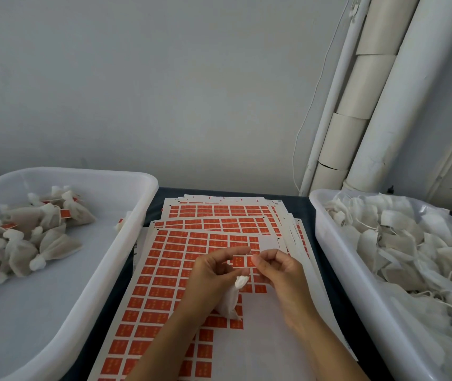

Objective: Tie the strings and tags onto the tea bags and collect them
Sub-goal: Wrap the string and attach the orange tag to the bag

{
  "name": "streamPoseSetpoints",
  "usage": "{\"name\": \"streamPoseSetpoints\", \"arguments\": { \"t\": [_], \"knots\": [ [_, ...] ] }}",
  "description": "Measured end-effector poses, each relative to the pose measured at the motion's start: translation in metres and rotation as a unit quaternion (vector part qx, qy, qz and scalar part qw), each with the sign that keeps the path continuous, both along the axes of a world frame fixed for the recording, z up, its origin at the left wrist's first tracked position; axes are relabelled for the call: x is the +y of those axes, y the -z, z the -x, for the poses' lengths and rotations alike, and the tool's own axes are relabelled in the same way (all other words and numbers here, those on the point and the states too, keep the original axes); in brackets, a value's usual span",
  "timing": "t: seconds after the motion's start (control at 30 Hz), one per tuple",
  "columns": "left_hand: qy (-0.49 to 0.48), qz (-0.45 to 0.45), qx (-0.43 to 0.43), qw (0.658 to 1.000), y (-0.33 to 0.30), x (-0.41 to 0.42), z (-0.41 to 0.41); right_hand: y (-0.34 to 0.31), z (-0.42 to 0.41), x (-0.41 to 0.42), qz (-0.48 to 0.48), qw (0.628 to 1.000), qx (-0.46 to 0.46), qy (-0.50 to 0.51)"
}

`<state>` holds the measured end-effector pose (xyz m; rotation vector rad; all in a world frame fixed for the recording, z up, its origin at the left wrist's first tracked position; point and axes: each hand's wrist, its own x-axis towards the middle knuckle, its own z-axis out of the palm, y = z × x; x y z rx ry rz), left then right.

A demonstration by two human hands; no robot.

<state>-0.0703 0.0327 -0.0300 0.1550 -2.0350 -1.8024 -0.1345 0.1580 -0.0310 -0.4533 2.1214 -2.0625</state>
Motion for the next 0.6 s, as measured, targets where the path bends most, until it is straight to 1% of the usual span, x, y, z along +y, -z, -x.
{"name": "streamPoseSetpoints", "arguments": {
  "t": [0.33, 0.6],
  "knots": [
    [-0.001, -0.003, -0.006, 1.0, 0.0011, 0.0, 0.0002, -0.0015, -0.0007, 0.0003, -0.003, 1.0, 0.019, 0.017],
    [0.002, -0.005, -0.003, 1.0, 0.0021, -0.0002, 0.0002, 0.0004, 0.0012, 0.0003, -0.029, 0.998, 0.046, 0.028]
  ]
}}
